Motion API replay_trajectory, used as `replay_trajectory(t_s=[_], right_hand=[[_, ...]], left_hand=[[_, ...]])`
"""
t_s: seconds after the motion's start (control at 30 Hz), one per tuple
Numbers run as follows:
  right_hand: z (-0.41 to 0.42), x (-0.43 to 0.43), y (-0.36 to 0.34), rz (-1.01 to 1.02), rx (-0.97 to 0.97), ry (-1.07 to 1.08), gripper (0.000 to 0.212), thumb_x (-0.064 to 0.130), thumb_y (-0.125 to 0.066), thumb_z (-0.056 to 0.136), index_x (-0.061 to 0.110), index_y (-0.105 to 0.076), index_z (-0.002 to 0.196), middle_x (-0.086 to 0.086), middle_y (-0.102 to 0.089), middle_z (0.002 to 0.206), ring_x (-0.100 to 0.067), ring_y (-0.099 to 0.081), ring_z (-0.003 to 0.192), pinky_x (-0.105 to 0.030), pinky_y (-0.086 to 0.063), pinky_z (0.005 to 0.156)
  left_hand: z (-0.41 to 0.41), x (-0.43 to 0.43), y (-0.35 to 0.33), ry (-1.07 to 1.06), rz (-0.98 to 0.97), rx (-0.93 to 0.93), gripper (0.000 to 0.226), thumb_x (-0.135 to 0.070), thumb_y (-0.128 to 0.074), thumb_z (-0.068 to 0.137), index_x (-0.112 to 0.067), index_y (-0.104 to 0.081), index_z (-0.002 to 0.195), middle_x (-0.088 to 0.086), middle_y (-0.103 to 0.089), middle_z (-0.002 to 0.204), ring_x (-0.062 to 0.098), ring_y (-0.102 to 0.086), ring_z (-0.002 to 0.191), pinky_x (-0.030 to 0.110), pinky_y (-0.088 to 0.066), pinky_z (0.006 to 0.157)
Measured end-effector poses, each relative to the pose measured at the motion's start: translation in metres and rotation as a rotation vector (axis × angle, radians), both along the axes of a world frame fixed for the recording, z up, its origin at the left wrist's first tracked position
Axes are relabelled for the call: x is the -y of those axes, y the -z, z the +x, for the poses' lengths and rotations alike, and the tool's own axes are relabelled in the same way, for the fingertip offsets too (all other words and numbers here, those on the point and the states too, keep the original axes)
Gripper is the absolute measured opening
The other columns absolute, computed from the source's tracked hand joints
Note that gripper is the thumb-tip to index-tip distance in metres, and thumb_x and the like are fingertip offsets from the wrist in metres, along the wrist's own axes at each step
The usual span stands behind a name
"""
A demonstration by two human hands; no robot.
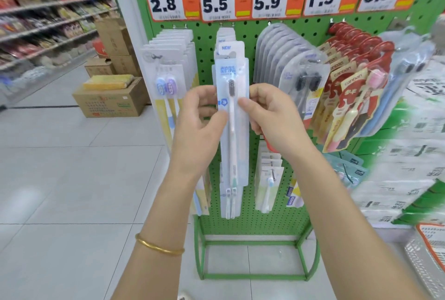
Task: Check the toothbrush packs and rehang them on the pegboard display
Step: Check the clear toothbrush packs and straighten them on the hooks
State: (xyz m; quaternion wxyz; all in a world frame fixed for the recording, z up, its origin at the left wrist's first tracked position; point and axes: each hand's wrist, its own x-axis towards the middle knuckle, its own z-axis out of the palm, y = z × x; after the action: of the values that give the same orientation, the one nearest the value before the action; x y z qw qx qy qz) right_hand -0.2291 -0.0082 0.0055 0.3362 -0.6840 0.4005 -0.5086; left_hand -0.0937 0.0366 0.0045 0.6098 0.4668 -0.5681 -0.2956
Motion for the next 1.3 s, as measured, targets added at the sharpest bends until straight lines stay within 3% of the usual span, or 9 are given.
replay_trajectory(t_s=[0.17,0.3,0.43,0.63,0.93,1.07,1.17,1.3], right_hand=[[0.004,0.009,0.004,0.012,-0.006,-0.018,0.011,0.012,-0.054,0.095,0.008,-0.059,0.086,0.004,-0.048,0.061,-0.001,-0.042,0.047,-0.012,-0.034,0.046],[0.006,0.014,0.005,0.004,-0.018,-0.039,0.013,0.012,-0.054,0.095,0.014,-0.058,0.083,0.006,-0.047,0.060,-0.001,-0.042,0.046,-0.012,-0.033,0.046],[0.009,0.021,0.008,-0.001,-0.065,-0.019,0.013,0.015,-0.054,0.095,0.009,-0.057,0.084,0.005,-0.046,0.060,-0.003,-0.042,0.048,-0.016,-0.034,0.048],[0.015,0.030,0.010,-0.023,-0.110,0.045,0.024,0.016,-0.053,0.096,0.023,-0.048,0.073,0.007,-0.047,0.059,-0.003,-0.043,0.047,-0.014,-0.034,0.049],[0.017,0.034,0.008,-0.008,-0.161,0.084,0.030,0.015,-0.052,0.096,0.023,-0.042,0.068,0.006,-0.048,0.058,-0.003,-0.044,0.045,-0.015,-0.035,0.048],[0.014,0.034,0.008,-0.006,-0.214,0.126,0.020,0.020,-0.054,0.095,0.009,-0.048,0.079,0.000,-0.052,0.062,-0.012,-0.050,0.051,-0.029,-0.045,0.055],[0.011,0.030,0.002,-0.070,-0.288,0.200,0.013,0.020,-0.055,0.094,0.008,-0.052,0.089,-0.004,-0.058,0.075,-0.022,-0.060,0.066,-0.039,-0.051,0.065],[0.006,0.024,-0.021,-0.261,-0.365,0.333,0.007,0.011,-0.048,0.094,0.011,-0.055,0.097,-0.003,-0.059,0.086,-0.024,-0.060,0.080,-0.037,-0.047,0.075]], left_hand=[[-0.004,0.008,-0.009,-0.090,-0.064,0.100,0.030,-0.006,-0.058,0.089,-0.022,-0.048,0.113,-0.012,-0.057,0.105,-0.004,-0.055,0.079,0.010,-0.045,0.066],[-0.005,0.013,-0.009,-0.138,-0.081,0.130,0.034,-0.007,-0.057,0.090,-0.020,-0.047,0.119,-0.013,-0.055,0.104,-0.004,-0.054,0.082,0.011,-0.046,0.069],[-0.005,0.019,-0.007,-0.179,-0.101,0.205,0.037,-0.009,-0.057,0.089,-0.023,-0.045,0.121,-0.004,-0.054,0.115,0.005,-0.056,0.092,0.017,-0.048,0.074],[-0.006,0.026,-0.005,-0.218,-0.114,0.259,0.039,-0.010,-0.056,0.087,-0.027,-0.043,0.119,-0.003,-0.054,0.116,0.006,-0.055,0.101,0.039,-0.051,0.087],[-0.008,0.033,0.000,-0.255,-0.143,0.323,0.045,-0.016,-0.051,0.083,-0.016,-0.045,0.127,0.000,-0.048,0.122,0.018,-0.051,0.118,0.042,-0.049,0.093],[-0.011,0.032,-0.001,-0.302,-0.168,0.373,0.049,-0.005,-0.055,0.085,-0.010,-0.044,0.132,0.005,-0.042,0.127,0.016,-0.045,0.122,0.039,-0.044,0.100],[-0.013,0.031,-0.005,-0.326,-0.203,0.407,0.048,-0.004,-0.056,0.084,-0.010,-0.045,0.130,0.005,-0.042,0.126,0.015,-0.042,0.121,0.038,-0.043,0.100],[-0.015,0.032,-0.009,-0.350,-0.231,0.441,0.045,-0.004,-0.057,0.084,-0.010,-0.046,0.128,0.003,-0.041,0.125,0.012,-0.041,0.119,0.032,-0.040,0.102]])
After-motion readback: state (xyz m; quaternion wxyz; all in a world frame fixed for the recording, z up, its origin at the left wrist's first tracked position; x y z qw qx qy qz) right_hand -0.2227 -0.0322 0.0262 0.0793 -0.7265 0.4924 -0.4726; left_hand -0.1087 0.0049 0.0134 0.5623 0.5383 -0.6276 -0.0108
